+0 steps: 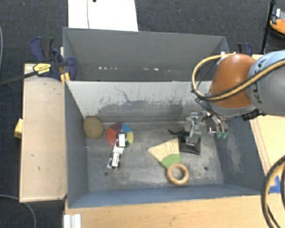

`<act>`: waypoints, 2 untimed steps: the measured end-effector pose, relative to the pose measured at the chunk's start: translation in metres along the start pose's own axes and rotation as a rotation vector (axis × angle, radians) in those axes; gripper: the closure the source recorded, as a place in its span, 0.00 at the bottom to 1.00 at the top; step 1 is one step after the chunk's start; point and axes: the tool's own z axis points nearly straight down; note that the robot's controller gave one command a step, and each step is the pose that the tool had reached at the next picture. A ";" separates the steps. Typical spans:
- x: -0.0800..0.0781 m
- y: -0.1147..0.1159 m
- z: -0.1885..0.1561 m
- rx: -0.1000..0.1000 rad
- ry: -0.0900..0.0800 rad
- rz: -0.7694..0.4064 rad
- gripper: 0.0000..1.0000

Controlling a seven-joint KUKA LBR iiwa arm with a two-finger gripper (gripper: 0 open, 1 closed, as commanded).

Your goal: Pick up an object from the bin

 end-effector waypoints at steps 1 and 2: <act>0.000 0.000 -0.001 0.000 0.000 -0.002 1.00; -0.004 0.000 -0.072 0.001 -0.008 -0.004 1.00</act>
Offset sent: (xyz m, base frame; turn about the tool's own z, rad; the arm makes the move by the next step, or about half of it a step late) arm 0.0001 0.0000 0.0685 0.0000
